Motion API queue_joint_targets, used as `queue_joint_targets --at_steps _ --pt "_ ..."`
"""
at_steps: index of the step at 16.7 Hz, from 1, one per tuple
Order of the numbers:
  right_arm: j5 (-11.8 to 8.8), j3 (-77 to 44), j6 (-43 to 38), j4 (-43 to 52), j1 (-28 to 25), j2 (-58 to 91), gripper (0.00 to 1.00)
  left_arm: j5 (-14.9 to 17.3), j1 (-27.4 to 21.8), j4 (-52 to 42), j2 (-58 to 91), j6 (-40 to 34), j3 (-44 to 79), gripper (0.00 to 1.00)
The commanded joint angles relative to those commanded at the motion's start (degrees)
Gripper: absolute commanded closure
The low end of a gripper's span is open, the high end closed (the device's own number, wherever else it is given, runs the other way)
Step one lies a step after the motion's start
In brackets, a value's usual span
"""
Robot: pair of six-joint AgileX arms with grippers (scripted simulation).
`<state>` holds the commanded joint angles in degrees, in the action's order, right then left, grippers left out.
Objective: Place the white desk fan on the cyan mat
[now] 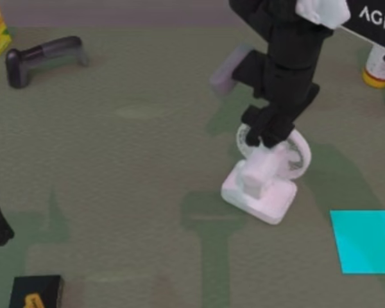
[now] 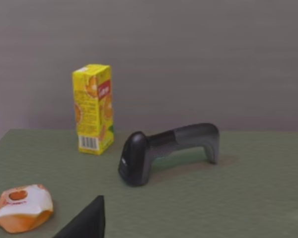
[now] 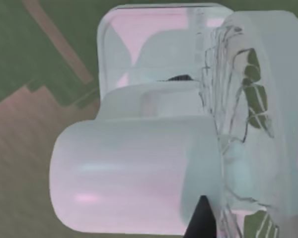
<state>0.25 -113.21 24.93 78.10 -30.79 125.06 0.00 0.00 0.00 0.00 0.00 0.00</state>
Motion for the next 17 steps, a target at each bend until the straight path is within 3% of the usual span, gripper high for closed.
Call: queue_joint_targets --at_steps 2,11,17 --pt "0.0 0.0 0.0 0.0 0.0 0.0 1.0 0.0 0.0 0.0 0.0 0.0 0.0 0.0" --pt "0.0 -0.3 0.0 0.2 0.1 -0.4 1.0 0.0 0.0 0.0 0.0 0.0 0.0 0.0" --pt "0.1 -12.1 0.0 9.8 -0.2 1.5 1.0 0.0 0.0 0.0 0.0 0.0 0.0 0.0"
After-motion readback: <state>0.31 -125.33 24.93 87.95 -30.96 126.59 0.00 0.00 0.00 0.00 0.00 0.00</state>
